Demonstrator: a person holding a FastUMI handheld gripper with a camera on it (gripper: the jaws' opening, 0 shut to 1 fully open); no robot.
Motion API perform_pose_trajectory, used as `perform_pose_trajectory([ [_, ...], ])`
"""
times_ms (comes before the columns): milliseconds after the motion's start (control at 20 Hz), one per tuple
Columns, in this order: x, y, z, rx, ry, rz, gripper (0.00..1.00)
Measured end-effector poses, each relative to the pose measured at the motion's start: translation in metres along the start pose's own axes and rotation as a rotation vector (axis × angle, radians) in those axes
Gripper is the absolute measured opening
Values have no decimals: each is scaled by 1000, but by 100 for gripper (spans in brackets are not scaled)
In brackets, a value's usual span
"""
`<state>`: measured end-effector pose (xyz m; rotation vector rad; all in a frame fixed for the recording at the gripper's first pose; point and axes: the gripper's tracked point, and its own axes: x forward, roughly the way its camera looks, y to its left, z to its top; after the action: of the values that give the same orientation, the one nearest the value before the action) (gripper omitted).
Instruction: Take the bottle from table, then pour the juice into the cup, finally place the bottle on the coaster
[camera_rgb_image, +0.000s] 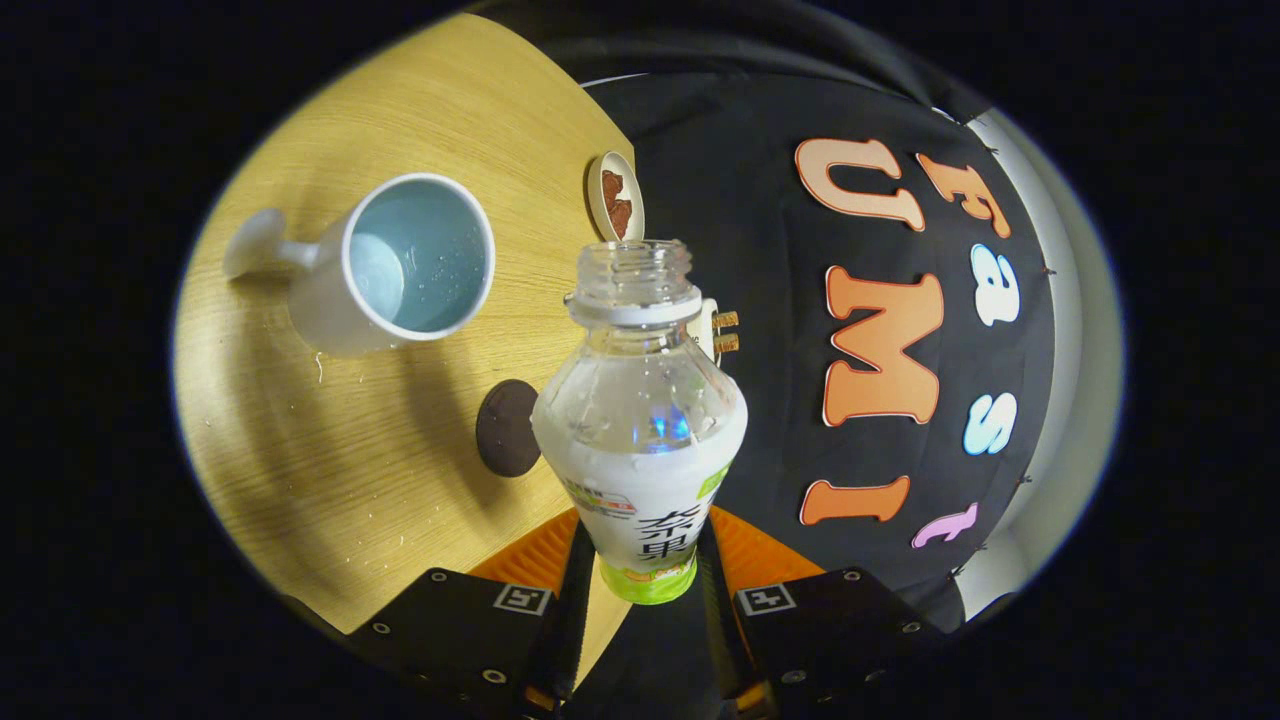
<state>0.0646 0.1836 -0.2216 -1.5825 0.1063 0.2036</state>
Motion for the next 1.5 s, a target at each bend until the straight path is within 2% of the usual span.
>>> perform_pose_trajectory([
  [650,7,-14,5,-190,-37,-33,53],
  [1500,16,-20,7,-291,-65,-29,53],
])
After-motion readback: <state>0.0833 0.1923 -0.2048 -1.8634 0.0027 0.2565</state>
